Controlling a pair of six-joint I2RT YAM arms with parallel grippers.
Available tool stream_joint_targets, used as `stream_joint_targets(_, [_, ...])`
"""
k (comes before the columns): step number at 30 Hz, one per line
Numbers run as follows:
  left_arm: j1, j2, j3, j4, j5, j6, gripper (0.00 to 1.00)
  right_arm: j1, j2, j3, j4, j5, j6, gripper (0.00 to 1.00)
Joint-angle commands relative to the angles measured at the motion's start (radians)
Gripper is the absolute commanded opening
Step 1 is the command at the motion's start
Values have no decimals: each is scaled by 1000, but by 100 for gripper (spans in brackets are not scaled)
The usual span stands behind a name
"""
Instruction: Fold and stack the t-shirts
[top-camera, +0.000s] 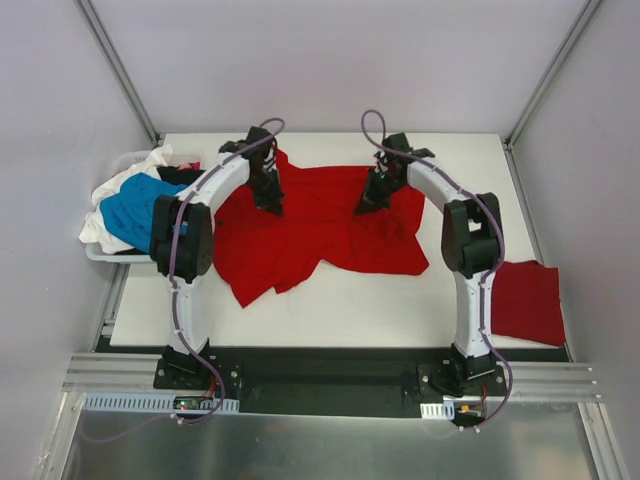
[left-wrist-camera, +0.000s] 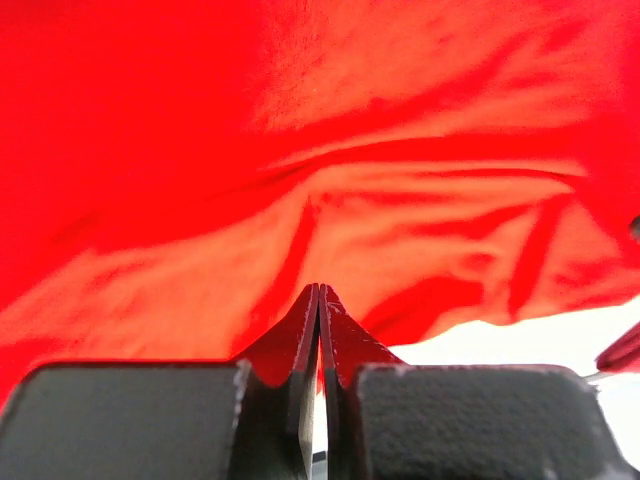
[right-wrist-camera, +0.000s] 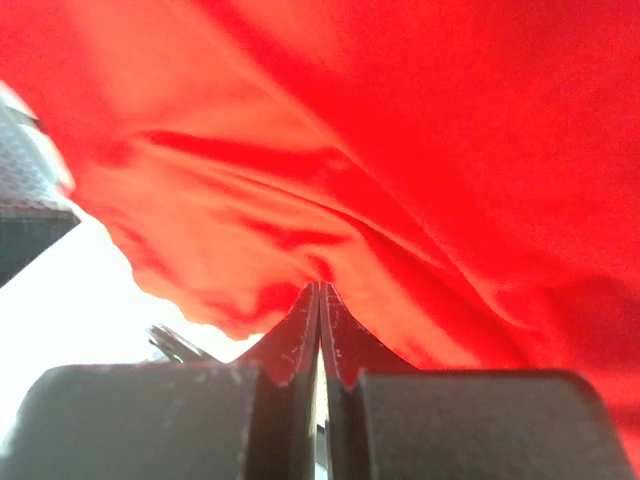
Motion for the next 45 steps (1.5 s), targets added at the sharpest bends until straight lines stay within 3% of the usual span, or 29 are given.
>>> stream_joint_targets(1, [70,-193,69,-66,-98,-17,0,-95,-123,152,-7,45,31,1])
stream_joint_targets(5, [105,-151,184,-97,-151,-20,0,-122,-63,284,-74,64,22,1])
stream_joint_targets(10, [157,-19,195,-91,-201,7,0,-147,46,281,-71,103,-6,1])
stream_joint_targets(18, [196,193,314,-93,-163,21,0,-170,157,324,-81,76,-15,1])
stream_joint_targets(30, [213,319,383,-102,-126,9,0,-180,199,238,-24,41,23,1])
stream_joint_targets(36, [248,377,491,-105,-112,-5,0,-216,255,322,-25,39,45,1])
stream_joint_targets(45, [254,379,511,-103,-108,9,0,-268,298,433,-61,19,31,1])
